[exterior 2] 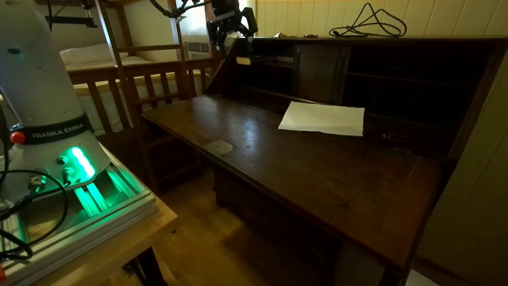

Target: Take the book on the shelf and place it on the top

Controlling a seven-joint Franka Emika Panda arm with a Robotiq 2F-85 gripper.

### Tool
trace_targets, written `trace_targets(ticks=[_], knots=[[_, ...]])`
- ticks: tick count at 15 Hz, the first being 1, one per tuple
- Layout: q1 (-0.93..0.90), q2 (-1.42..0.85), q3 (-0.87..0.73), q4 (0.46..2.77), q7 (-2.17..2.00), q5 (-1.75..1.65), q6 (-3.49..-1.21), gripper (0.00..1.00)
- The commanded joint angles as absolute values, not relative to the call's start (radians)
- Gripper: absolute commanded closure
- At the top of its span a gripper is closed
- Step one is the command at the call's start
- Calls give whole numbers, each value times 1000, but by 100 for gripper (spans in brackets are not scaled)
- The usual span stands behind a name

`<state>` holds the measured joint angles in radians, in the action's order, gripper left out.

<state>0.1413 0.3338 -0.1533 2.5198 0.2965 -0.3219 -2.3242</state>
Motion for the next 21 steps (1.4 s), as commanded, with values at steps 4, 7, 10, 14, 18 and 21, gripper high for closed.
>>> trace_targets(ticks=[4, 7, 10, 14, 18, 21], knots=[[145, 277, -150, 2459, 389, -476, -2598, 0], [95, 259, -160, 2436, 508, -427, -2703, 0], [16, 252, -174, 2407, 642, -352, -2779, 0], [-13, 267, -156, 2410, 712, -286, -2798, 0], [-59, 267, -179, 2395, 801, -233, -2809, 0], [-58, 239, -144, 2366, 797, -276, -2750, 0]])
